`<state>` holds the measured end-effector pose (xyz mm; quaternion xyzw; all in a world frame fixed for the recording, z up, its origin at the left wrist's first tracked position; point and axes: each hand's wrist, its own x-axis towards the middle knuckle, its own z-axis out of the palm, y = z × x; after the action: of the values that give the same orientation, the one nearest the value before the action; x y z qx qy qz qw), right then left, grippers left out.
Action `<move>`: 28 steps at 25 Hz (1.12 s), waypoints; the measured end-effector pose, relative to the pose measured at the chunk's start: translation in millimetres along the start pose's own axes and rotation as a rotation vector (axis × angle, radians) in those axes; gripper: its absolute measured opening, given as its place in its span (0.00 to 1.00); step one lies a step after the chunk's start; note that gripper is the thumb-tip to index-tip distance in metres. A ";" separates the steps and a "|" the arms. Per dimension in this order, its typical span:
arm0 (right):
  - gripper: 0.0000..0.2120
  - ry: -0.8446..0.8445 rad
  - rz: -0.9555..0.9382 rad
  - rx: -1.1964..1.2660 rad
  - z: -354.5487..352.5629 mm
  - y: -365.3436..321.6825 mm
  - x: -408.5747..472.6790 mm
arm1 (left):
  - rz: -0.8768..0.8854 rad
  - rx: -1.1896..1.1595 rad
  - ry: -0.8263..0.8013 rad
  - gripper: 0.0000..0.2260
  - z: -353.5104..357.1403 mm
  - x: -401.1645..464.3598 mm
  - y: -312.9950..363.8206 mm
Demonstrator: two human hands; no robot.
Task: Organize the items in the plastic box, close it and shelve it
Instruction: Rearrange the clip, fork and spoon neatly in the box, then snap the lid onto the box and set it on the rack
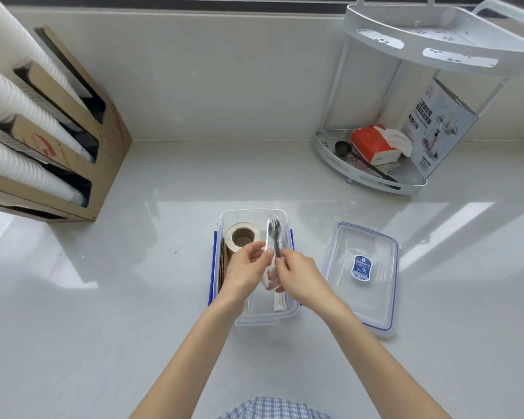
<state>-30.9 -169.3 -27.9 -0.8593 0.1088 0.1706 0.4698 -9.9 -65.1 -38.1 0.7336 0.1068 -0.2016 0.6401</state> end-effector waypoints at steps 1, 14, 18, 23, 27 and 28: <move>0.11 -0.005 0.009 -0.035 1.9 -0.1 -0.1 | -0.022 0.013 -0.011 0.15 1.6 -1.5 -2.3; 0.21 -0.192 0.015 -0.528 18.1 -15.5 -1.0 | -0.273 -0.158 -0.079 0.18 21.6 -6.6 -8.1; 0.21 -0.221 0.009 -0.542 16.2 -18.5 -4.3 | -0.277 -0.149 -0.066 0.20 19.9 -8.8 -5.2; 0.15 -0.146 0.031 -0.475 3.9 -20.4 -1.9 | -0.242 -0.140 -0.114 0.18 9.2 -8.7 -0.8; 0.16 0.022 -0.021 -0.276 -20.3 -10.3 -4.8 | -0.148 -0.044 -0.100 0.10 1.8 -9.4 9.7; 0.17 0.066 -0.023 -0.223 -28.2 -6.8 -6.5 | -0.109 -0.028 -0.094 0.10 2.4 -9.9 13.6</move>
<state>-29.1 -189.3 -6.0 -0.9125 0.0948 0.1476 0.3695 -13.5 -68.6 -21.9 0.7074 0.1190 -0.2689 0.6428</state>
